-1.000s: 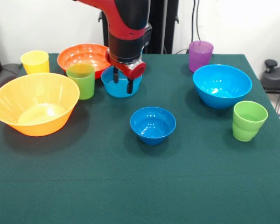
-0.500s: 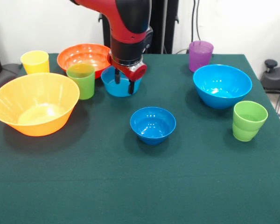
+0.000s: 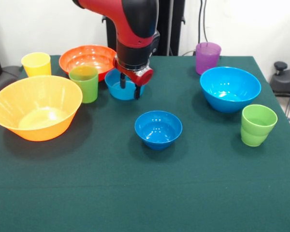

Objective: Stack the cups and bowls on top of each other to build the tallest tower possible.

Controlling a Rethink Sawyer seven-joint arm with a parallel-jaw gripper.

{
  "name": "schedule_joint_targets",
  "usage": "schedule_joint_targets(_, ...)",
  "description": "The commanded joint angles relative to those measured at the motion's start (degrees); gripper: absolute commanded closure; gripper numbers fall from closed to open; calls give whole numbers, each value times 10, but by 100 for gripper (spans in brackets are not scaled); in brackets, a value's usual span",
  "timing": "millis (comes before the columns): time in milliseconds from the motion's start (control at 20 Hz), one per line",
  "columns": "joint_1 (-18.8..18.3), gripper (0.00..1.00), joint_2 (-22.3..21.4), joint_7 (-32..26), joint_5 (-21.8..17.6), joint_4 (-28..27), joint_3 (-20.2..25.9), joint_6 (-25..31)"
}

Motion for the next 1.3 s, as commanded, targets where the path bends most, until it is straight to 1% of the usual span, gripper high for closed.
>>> schedule_joint_targets(50, 11, 0, 24, 80, 2, 17, 61, -43)
schedule_joint_targets(300, 19, 0, 26, 87, 6, 19, 59, -46)
schedule_joint_targets(550, 20, 0, 34, 91, 6, 20, 60, -60)
schedule_joint_targets(950, 26, 0, 35, 91, 8, 19, 62, -60)
schedule_joint_targets(1300, 14, 0, 32, 82, 3, 20, 67, -61)
